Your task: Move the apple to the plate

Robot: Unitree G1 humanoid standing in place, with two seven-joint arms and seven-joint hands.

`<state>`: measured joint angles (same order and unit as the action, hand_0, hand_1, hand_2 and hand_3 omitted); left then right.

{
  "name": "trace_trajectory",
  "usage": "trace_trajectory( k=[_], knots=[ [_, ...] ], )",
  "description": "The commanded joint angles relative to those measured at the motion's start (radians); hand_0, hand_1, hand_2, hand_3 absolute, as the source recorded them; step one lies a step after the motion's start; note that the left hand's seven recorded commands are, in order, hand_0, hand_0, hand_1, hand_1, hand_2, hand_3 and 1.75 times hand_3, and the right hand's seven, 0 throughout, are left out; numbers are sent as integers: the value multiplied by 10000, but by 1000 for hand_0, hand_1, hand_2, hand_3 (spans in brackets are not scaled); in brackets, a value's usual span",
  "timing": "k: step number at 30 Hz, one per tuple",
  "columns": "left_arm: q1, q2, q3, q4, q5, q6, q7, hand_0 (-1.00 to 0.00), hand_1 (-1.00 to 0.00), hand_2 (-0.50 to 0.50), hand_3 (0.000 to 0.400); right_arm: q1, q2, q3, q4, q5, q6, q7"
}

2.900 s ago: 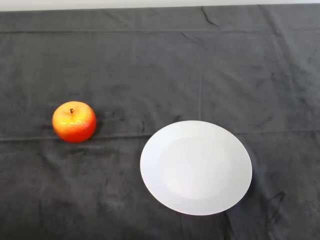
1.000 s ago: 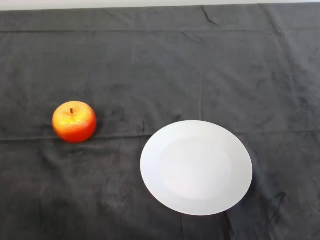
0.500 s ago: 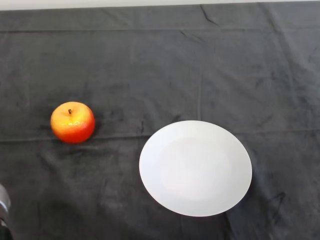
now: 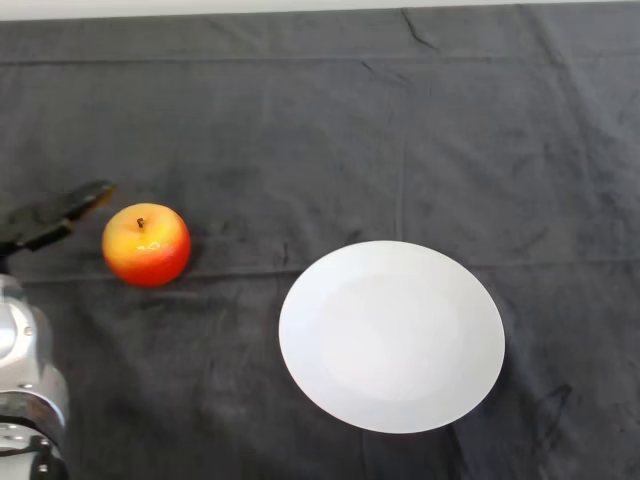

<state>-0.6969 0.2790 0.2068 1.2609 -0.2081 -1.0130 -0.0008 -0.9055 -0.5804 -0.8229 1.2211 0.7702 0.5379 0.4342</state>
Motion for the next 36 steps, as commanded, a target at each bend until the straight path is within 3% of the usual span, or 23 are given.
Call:
trace_trajectory(
  k=[1,9,15,25,36],
  knots=[
    [-421,-21,-171,-352,310,148,-209,0,0,0,0,320,-205,-64,132,68,-69,31],
    [-203,-34,-590,-223,547,472,-893,0,0,0,0,323,-201,-63,123,69,-69,28],
    [-39,141,-935,-100,938,783,-1042,0,0,0,0,326,-199,-62,117,69,-69,26],
    [322,647,-1681,58,2049,1373,-569,0,0,0,0,330,-194,-60,106,70,-69,22],
    [622,1186,-2348,69,3192,2187,378,0,0,0,0,335,-188,-58,93,72,-69,17]
  ],
)
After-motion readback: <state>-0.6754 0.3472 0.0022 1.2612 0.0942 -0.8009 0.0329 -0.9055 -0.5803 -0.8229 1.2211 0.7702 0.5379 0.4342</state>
